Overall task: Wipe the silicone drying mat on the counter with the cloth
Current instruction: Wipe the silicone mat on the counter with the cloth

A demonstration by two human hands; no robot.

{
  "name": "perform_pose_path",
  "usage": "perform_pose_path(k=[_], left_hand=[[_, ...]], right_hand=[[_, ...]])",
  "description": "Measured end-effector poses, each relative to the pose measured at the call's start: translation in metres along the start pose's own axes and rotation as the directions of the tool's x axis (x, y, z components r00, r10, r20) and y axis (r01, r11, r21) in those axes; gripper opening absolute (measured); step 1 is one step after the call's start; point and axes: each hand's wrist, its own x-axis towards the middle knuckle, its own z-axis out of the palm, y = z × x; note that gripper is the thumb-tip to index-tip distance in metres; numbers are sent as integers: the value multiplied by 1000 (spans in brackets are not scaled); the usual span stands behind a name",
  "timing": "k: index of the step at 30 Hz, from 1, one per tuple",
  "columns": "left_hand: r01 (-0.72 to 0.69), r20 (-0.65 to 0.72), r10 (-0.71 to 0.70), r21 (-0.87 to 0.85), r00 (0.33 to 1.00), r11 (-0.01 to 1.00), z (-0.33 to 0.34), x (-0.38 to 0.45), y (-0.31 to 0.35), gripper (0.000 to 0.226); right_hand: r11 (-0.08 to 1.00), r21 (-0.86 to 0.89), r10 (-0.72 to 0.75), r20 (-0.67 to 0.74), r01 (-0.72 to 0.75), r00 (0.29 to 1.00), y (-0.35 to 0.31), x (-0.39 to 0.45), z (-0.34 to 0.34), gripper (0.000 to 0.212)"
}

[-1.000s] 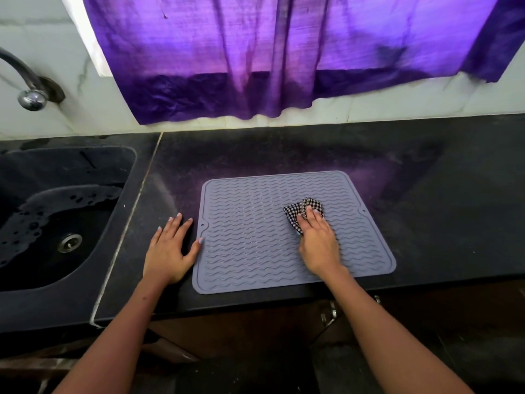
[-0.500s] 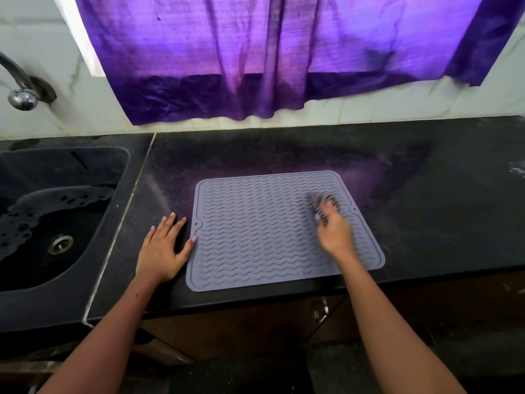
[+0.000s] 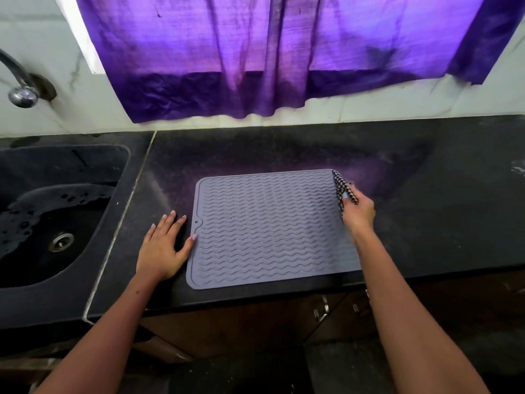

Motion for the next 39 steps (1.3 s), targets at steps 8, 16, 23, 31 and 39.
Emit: perform_pose_path(k=[8,16,23,31,39], left_hand=[[-15,-14,15,-3,1000,1000,4,2,-2,84],[-6,-13,6,6,1000,1000,3,1,-2,83],[-4,3,4,2,1000,1000,1,0,-1,87],[-6,1,6,16,1000,1000,4,3,-3,86],[0,9,0,19,1000,1000,3,1,-2,86]], right_hand=[[559,-689,-285,362,461,887,53,-12,0,58],[868,-388,-169,357,310,919,39,3,-8,46],[991,-113,-66,8,67,998,8,-8,-49,35],[557,-721,-311,278,412,909,72,-59,-30,55],[998,43,36,265,-49,964,52,-25,-56,37]])
